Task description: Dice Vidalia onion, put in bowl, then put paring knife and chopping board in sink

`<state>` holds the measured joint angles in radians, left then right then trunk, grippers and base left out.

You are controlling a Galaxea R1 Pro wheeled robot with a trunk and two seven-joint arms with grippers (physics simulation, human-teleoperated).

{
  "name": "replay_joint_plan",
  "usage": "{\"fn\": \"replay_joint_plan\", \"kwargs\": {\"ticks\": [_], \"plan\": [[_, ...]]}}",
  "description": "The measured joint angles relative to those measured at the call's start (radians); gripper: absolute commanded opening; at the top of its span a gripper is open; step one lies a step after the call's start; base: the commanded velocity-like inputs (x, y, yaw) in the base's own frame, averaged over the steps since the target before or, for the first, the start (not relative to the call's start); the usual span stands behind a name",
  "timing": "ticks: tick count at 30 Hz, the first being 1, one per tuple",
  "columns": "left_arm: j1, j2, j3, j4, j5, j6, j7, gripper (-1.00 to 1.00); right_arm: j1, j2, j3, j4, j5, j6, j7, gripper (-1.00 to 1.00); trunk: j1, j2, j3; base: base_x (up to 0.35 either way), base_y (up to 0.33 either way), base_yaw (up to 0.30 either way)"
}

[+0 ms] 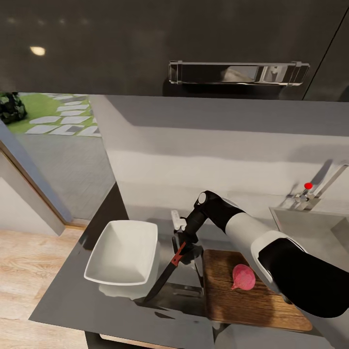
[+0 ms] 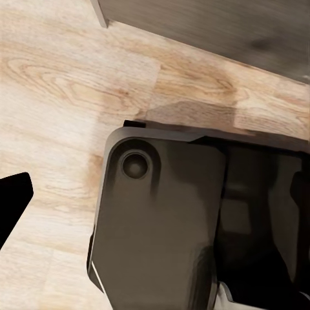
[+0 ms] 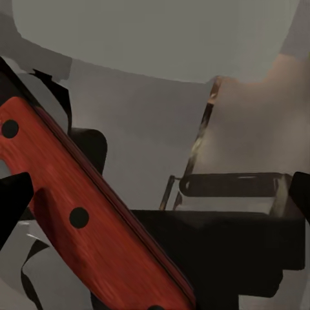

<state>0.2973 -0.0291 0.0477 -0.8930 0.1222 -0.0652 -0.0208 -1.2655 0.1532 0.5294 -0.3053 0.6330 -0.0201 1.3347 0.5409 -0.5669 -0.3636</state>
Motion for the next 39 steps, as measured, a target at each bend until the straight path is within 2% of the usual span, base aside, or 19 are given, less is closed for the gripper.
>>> {"fn": "replay_joint_plan", "kwargs": {"ticks": [17, 28, 39], "plan": [[0.000, 0.000, 0.000, 0.001, 0.000, 0.000, 0.000, 1.00, 0.006, 0.000, 0.000, -0.009, 0.006, 0.003, -0.004, 1.00, 0.000, 0.000, 0.003, 0.000, 0.000, 0.000], [0.000, -0.001, 0.000, 0.000, 0.000, 0.000, 0.000, 1.00, 0.009, 0.000, 0.003, 0.007, 0.006, 0.006, -0.047, 1.00, 0.000, 0.000, 0.018, 0.000, 0.000, 0.000], [0.000, -0.001, 0.000, 0.000, 0.000, 0.000, 0.000, 1.00, 0.010, 0.000, 0.016, 0.007, 0.010, 0.009, -0.054, 1.00, 0.000, 0.001, 0.035, 0.000, 0.000, 0.000]]}}
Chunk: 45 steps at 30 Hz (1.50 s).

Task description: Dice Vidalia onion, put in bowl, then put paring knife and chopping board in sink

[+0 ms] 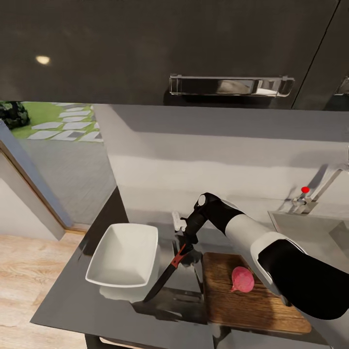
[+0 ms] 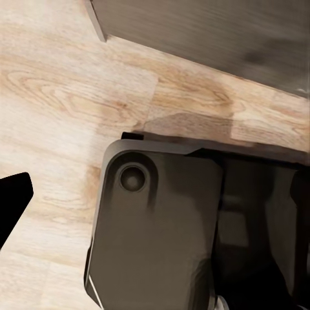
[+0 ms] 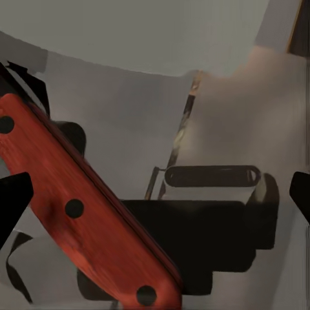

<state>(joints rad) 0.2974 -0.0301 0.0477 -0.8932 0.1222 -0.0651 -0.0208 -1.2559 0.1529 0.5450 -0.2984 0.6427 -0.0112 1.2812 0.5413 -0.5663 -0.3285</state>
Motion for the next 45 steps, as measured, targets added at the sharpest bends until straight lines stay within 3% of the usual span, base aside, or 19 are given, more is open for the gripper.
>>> {"fn": "replay_joint_plan", "kwargs": {"ticks": [45], "plan": [[0.000, 0.000, 0.000, 0.001, 0.000, 0.000, 0.000, 1.00, 0.000, 0.000, 0.000, 0.000, 0.000, 0.000, -0.001, 1.00, 0.000, 0.000, 0.008, -0.039, 0.000, 0.000]]}}
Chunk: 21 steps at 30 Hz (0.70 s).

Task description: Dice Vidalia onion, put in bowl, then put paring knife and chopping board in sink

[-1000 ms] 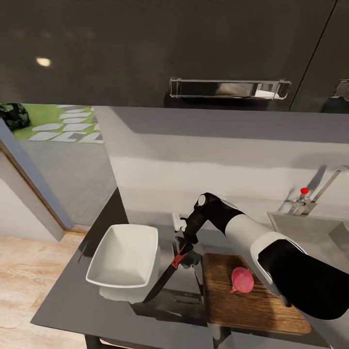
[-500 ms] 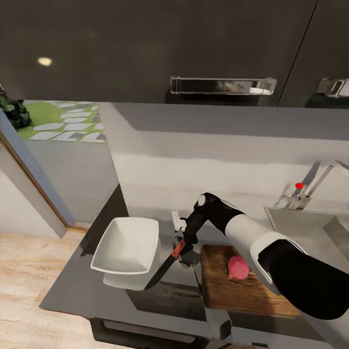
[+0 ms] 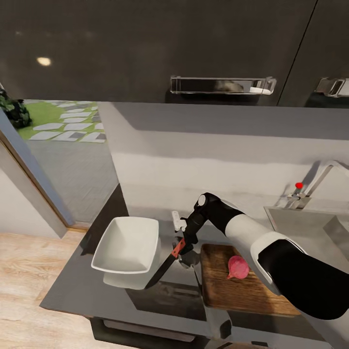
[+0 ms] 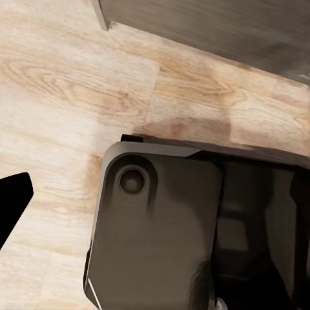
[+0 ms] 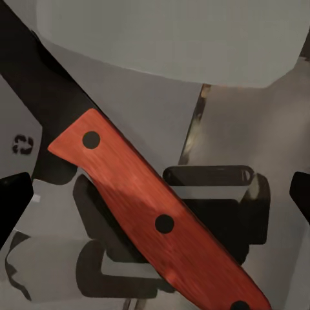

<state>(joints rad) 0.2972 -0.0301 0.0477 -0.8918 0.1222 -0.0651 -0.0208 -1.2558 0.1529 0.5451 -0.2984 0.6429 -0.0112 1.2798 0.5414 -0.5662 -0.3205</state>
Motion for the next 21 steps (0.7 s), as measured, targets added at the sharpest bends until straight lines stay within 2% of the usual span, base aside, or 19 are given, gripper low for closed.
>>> {"fn": "replay_joint_plan", "kwargs": {"ticks": [9, 21], "plan": [[0.000, 0.000, 0.000, 0.000, 0.000, 0.000, 0.000, 1.00, 0.000, 0.000, 0.000, 0.000, 0.000, -0.001, -0.004, 1.00, 0.000, 0.000, -0.010, 0.000, 0.000, 0.000], [0.000, 0.000, 0.000, 0.000, 0.000, 0.000, 0.000, 1.00, 0.000, -0.002, 0.000, -0.003, 0.000, -0.006, -0.020, 1.00, 0.000, 0.000, -0.012, 0.000, 0.000, 0.000]]}}
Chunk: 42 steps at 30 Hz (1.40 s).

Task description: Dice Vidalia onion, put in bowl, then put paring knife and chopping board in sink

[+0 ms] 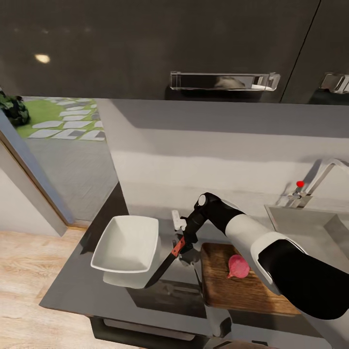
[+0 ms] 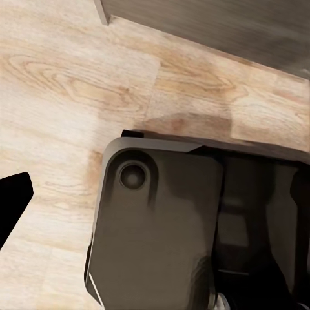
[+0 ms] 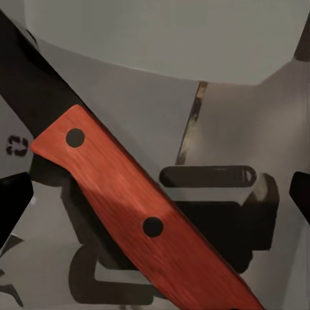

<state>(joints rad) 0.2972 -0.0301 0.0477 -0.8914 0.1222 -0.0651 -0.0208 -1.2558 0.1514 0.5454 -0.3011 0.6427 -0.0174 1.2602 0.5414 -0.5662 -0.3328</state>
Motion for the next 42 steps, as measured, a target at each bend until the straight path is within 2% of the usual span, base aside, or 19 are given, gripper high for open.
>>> {"fn": "replay_joint_plan", "kwargs": {"ticks": [10, 42], "plan": [[0.000, 0.000, 0.000, 0.004, 0.000, 0.000, 0.000, 1.00, 0.000, 0.000, 0.001, 0.000, 0.000, -0.001, -0.046, 1.00, 0.000, 0.000, 0.000, 0.000, 0.000, 0.000], [0.000, 0.000, -0.003, 0.005, 0.000, 0.000, 0.000, 1.00, 0.000, -0.001, 0.001, 0.001, 0.001, -0.001, -0.051, 1.00, 0.000, 0.000, 0.000, -0.004, -0.002, 0.000]]}}
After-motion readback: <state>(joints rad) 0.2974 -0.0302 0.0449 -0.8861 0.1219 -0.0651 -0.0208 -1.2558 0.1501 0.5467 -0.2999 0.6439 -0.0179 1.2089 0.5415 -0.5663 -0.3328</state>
